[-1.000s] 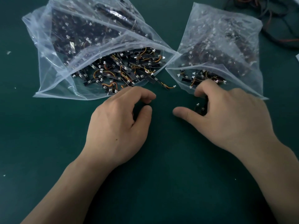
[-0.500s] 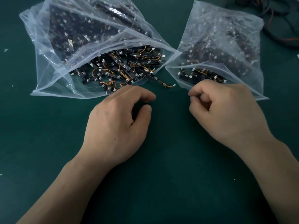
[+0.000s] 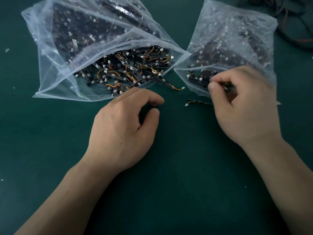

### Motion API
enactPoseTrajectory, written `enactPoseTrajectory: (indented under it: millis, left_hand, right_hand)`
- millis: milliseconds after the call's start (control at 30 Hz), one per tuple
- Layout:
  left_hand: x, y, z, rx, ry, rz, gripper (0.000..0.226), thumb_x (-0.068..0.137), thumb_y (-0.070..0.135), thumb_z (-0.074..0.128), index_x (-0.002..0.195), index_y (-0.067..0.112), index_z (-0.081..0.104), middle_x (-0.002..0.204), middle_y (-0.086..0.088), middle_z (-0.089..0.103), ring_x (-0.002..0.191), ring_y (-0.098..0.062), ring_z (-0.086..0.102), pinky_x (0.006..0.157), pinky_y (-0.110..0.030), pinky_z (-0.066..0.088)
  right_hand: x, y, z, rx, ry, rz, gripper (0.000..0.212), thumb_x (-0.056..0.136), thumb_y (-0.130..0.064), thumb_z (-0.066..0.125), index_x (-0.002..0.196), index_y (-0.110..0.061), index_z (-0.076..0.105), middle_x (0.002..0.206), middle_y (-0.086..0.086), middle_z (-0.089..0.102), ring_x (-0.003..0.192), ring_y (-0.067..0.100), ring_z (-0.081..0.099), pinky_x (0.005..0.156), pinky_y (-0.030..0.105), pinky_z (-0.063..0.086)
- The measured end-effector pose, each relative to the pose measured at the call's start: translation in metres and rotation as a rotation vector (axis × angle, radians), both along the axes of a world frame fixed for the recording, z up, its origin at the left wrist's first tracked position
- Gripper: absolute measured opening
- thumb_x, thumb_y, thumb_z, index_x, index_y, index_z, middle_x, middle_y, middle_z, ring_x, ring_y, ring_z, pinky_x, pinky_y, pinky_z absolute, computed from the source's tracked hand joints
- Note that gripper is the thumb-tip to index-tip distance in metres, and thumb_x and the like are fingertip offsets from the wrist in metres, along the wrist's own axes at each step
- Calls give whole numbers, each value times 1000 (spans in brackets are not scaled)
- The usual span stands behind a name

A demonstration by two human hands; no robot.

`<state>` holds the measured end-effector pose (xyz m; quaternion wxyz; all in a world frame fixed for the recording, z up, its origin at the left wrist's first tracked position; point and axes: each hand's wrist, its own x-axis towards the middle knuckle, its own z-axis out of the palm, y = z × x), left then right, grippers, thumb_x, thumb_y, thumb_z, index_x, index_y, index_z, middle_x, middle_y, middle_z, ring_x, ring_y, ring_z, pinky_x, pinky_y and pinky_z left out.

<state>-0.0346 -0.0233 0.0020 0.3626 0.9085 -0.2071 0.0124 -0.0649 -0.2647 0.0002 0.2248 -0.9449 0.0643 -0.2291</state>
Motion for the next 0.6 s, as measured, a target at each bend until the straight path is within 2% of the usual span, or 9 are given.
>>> enactPoseTrajectory:
  millis: [67,167,267,333,467,533,600]
  left_hand:
    - [0,0,0,0,1,0,22,94,31,57,109,38,71,89,46,51,77,11,54,66,-4,34]
    - [0,0,0,0,0,-5,22,94,31,57,109,38,71,89,46,51,78,12,54,66,-4,34]
    - [1,0,0,-4,-7,-8,21,94,29,58,109,37,71,89,46,51,79,13,54,67,-3,34]
    - [1,0,0,-7,-10,-11,21,94,29,58,109,36,71,89,46,51,78,14,53,67,-3,35]
    - [0,0,0,-9,-11,-10,21,94,29,58,109,36,72,89,46,51,78,14,53,67,-4,34]
    - [1,0,0,-9,-9,-10,22,94,30,58,109,36,72,89,46,51,78,14,53,67,-3,34]
    - [1,0,0,-8,-6,-10,22,94,30,57,109,36,72,89,45,51,78,14,53,66,-3,33]
  right_hand:
    - [-2,1,-2,21,38,40,19,96,-13,65,114,-12,72,114,-3,60,83,-2,51,81,12,40]
    - [-4,4,-1,76,44,86,35,81,-6,59,115,-13,68,118,-2,52,92,-4,50,81,8,40]
    - [-4,7,1,145,28,157,40,73,-2,55,111,-10,65,122,3,52,107,16,56,95,29,52]
    - [-4,7,1,148,50,187,40,73,-1,55,111,-9,65,128,3,52,118,17,55,103,35,50]
    - [-4,6,-3,99,119,193,34,80,-1,66,111,-13,68,137,1,52,130,8,49,108,11,35]
    - [-3,5,-5,62,126,187,28,85,-1,70,110,-12,73,137,2,54,130,10,51,109,9,33]
    - [-2,4,-6,39,113,189,21,90,-3,71,109,-10,76,136,3,57,129,12,53,111,12,35]
